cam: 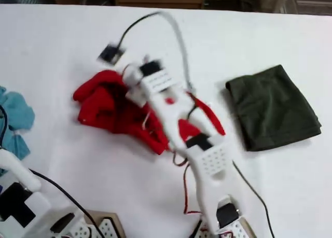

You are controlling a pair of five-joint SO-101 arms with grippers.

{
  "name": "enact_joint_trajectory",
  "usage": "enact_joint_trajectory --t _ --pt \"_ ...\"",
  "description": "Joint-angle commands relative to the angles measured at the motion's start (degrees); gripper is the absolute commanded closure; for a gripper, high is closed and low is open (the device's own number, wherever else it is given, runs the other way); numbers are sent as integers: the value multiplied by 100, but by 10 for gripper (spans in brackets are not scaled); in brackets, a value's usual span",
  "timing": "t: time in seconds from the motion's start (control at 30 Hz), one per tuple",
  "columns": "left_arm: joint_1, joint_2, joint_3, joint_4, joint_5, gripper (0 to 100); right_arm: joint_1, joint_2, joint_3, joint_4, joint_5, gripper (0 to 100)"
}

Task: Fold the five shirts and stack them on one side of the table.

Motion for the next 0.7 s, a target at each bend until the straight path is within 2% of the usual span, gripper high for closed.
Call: enact_joint_trajectory --t 0.0,0.17,0.3,0.4,0.53,0.67 --pt "-35 -44 -13 -62 -26 725 462 -664 -1442 690 44 978" --pt "53 -44 -13 -62 -18 725 690 -1209 -2734 1833 659 978" --pt "132 -53 -13 -62 0 725 382 -1578 -3033 2651 747 978" --pt "149 -70 -13 -53 9 725 84 -2062 -2796 2642 712 978" --pt "167 -53 -13 123 0 725 -673 -2738 -2207 2624 527 978" --pt "501 -70 171 448 -9 725 -1200 -2747 -1873 2325 501 978"
